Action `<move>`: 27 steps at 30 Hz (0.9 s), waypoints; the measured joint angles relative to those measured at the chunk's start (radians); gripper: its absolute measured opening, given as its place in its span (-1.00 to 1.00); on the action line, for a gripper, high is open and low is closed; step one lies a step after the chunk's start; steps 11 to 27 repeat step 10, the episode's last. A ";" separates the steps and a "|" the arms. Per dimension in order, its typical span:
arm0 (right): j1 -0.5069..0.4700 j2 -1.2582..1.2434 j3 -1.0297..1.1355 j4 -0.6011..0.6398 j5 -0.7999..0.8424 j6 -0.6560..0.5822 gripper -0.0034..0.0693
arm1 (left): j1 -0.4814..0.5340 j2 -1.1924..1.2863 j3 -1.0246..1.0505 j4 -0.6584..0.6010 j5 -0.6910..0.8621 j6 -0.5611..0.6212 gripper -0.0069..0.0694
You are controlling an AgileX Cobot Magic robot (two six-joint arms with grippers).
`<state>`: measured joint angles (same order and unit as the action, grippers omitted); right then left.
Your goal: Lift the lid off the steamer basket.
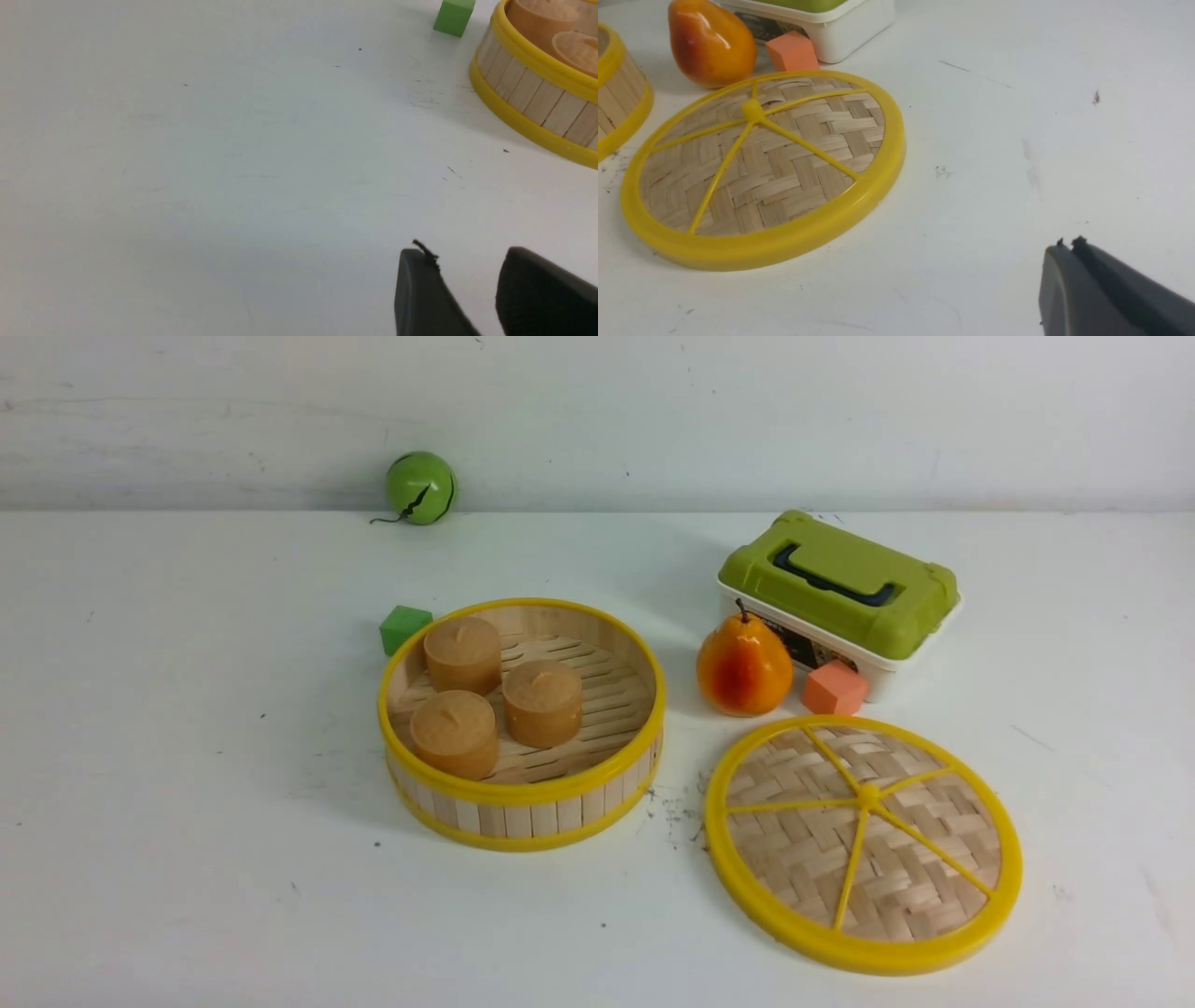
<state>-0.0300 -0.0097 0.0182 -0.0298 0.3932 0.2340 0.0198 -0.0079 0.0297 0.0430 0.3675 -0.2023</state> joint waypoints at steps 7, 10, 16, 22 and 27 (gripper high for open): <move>0.000 0.000 0.000 -0.001 0.000 0.000 -0.89 | 0.000 0.000 0.000 0.000 0.000 0.000 -0.19; 0.000 0.000 0.000 -0.001 0.000 0.000 -0.89 | 0.000 0.000 0.000 0.000 0.000 0.000 -0.19; 0.000 0.000 0.000 -0.001 0.000 0.000 -0.89 | 0.000 0.000 0.000 0.000 0.000 0.000 -0.19; 0.000 0.000 0.000 -0.001 0.000 0.000 -0.89 | 0.000 0.000 0.000 0.000 0.000 0.000 -0.19; 0.000 0.000 0.000 -0.001 0.000 0.000 -0.89 | 0.000 0.000 0.000 0.000 0.000 0.000 -0.19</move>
